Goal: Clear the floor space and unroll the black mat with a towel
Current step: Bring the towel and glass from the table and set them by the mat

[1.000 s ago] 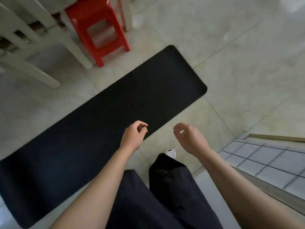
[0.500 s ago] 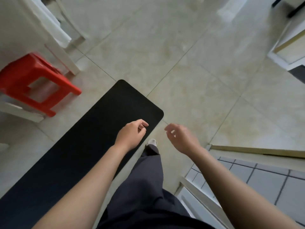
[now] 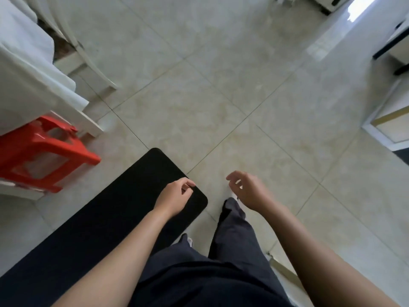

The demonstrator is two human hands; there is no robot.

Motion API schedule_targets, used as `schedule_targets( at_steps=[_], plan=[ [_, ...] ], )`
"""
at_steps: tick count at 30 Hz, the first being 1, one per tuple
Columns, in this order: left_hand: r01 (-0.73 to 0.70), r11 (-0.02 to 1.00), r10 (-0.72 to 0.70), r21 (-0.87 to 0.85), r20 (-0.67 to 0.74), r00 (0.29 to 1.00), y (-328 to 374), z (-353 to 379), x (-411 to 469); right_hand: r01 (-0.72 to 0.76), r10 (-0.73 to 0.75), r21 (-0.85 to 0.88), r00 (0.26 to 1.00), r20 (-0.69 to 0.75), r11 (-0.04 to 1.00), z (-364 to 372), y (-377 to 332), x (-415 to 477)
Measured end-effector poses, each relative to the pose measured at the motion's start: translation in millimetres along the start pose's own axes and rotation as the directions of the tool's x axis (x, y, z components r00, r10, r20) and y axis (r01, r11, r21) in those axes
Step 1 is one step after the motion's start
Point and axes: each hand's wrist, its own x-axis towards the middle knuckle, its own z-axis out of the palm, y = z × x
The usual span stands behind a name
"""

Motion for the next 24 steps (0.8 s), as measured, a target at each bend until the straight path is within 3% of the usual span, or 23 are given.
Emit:
schedule_targets(
  at_steps=[5, 12, 17, 23, 24],
  plan=[
    [0.063, 0.995, -0.076, -0.084, -0.173, 0.982, 61.3, -21.9, 77.4, 0.121, -0.12, -0.061, 0.993, 0.013, 0.991, -75.7, 3.4, 93.2],
    [0.191, 0.952, -0.265, -0.237, -0.337, 0.903, 137.7, -53.1, 166.5, 0.372, -0.33, -0.215, 0.921, 0.209, 0.903, -174.0, -34.3, 223.0],
    [0.199, 0.905, -0.358, -0.376, -0.422, 0.833, 147.9, -97.6, 199.5, 0.452, -0.392, -0.22, 0.88, 0.267, 0.864, -193.4, -73.8, 292.0],
    [0.111, 0.846, -0.43, -0.522, -0.544, 0.721, 138.7, -178.2, 243.2, 0.57, -0.468, -0.21, 0.795, 0.387, 0.794, -196.5, -150.2, 376.0],
    [0.116, 0.845, -0.428, -0.522, -0.529, 0.733, 136.4, -180.0, 244.9, 0.58, -0.469, -0.209, 0.784, 0.407, 0.788, -195.6, -153.2, 378.5]
  ],
)
